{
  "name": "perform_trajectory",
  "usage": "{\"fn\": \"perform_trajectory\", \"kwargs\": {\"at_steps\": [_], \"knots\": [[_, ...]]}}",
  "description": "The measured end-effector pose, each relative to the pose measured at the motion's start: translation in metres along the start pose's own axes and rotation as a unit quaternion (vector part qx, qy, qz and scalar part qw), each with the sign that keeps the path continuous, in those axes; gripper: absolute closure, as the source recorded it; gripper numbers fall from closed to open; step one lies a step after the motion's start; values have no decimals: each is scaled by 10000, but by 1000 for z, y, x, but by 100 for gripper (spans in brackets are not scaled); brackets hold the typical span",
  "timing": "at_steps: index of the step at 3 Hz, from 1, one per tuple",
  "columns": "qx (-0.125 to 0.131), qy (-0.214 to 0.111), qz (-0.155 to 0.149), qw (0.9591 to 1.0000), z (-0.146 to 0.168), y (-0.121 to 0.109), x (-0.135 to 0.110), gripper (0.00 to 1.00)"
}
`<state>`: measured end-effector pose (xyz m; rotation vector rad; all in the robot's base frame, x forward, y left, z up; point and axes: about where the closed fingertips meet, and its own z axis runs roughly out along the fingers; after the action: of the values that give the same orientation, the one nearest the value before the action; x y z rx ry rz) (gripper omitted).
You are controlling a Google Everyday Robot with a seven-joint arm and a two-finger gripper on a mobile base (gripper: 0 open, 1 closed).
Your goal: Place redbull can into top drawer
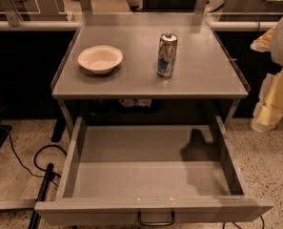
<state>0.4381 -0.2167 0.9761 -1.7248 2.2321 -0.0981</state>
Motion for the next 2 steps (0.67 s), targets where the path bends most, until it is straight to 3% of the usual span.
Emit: {"fn": "perform_trajectory", "kwargs": {"at_steps": [2], "knots": [[89,-126,32,9999,-1,-8,-2,0]]}}
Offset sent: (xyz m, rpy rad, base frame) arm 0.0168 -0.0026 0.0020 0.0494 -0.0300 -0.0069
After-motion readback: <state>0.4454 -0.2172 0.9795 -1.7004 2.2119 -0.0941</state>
